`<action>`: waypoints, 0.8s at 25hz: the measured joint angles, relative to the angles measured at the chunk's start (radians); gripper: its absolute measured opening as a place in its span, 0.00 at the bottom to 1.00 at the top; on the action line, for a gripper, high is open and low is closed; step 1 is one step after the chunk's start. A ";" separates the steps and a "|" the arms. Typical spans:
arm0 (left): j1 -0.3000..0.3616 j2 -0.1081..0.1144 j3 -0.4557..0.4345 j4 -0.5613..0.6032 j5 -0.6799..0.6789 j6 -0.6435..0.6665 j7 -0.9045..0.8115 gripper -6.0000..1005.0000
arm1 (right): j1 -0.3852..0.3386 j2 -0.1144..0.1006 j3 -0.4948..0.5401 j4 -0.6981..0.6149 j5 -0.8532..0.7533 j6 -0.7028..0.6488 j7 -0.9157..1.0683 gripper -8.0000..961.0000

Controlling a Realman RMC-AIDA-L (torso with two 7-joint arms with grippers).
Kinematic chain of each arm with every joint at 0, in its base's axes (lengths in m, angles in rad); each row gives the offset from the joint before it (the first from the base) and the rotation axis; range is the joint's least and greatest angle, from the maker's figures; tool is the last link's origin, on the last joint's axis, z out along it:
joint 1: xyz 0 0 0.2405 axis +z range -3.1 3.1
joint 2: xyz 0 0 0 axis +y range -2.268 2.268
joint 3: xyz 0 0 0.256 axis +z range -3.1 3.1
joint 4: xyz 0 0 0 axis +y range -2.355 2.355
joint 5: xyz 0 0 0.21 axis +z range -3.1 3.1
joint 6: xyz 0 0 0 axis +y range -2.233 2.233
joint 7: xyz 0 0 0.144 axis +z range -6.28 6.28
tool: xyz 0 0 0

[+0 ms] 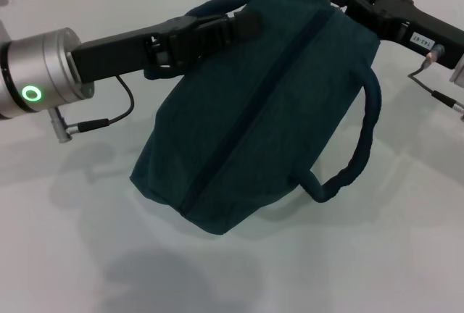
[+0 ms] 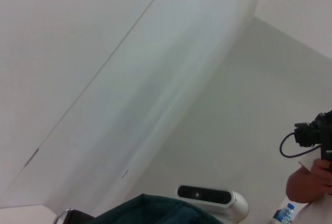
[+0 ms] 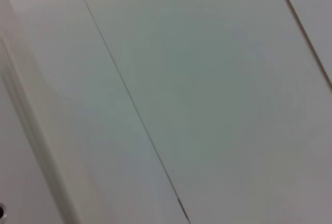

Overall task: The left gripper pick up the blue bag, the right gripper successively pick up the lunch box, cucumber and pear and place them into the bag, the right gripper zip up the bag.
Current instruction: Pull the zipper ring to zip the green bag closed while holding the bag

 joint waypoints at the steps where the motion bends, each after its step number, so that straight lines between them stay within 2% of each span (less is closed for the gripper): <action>1: 0.001 0.000 -0.001 -0.002 -0.001 0.000 0.000 0.06 | 0.000 0.001 0.000 0.000 0.000 -0.002 -0.001 0.02; 13: -0.004 -0.005 0.000 -0.007 -0.001 -0.095 0.001 0.06 | -0.034 0.003 0.060 0.002 0.005 -0.065 -0.016 0.16; 20: -0.012 -0.007 0.031 -0.012 -0.001 -0.178 0.005 0.06 | -0.075 -0.018 0.086 -0.007 0.001 -0.070 -0.009 0.29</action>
